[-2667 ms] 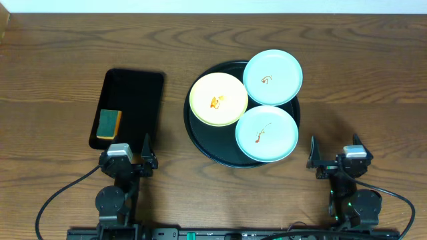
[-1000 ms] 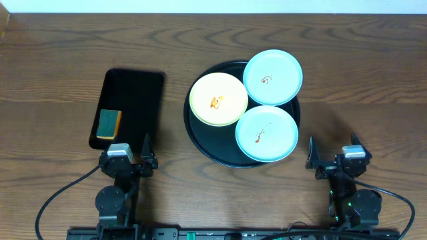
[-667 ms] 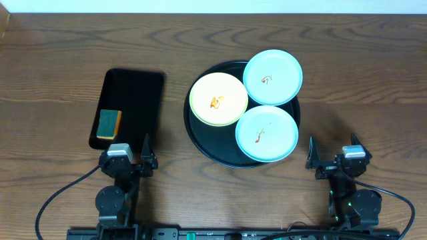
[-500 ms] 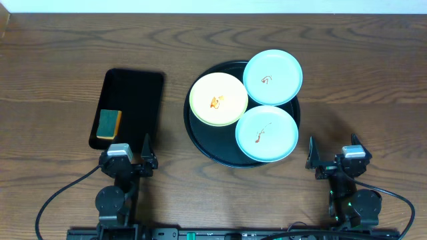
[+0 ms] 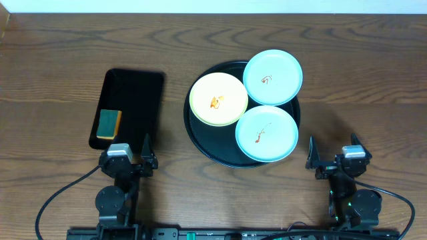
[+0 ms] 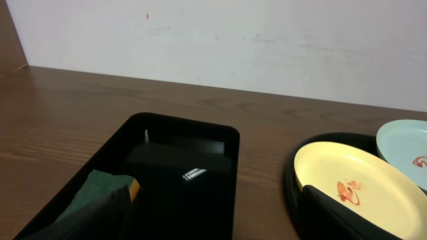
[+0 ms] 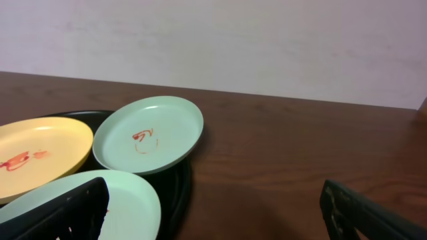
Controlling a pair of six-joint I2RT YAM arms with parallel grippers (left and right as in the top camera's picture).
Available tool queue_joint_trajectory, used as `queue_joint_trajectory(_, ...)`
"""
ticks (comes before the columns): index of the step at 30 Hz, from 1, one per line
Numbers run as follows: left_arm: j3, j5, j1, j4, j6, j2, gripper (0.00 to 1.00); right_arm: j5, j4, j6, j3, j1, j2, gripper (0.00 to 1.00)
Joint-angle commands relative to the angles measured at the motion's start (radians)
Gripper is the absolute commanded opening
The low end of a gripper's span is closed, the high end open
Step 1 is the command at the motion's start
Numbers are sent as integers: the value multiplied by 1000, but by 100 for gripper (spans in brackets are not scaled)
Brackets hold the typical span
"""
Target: Clean dirty plates on tray and stack at the side
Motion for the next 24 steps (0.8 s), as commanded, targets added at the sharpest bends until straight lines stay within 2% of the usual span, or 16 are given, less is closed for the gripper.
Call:
queue_joint_trajectory(1, -8, 21, 3, -45, 6, 2, 81, -7, -4, -8, -1, -8, 2, 99)
queue_joint_trajectory(11, -8, 21, 3, -45, 6, 2, 81, -18, -3, -5, -1, -8, 2, 99)
queue_joint_trajectory(17, -8, 10, 3, -33, 10, 2, 80, -13, -3, 95, -1, -8, 2, 99)
queue_joint_trajectory(24, -8, 10, 3, -13, 10, 2, 81, -2, -53, 98, 52, -8, 44, 99)
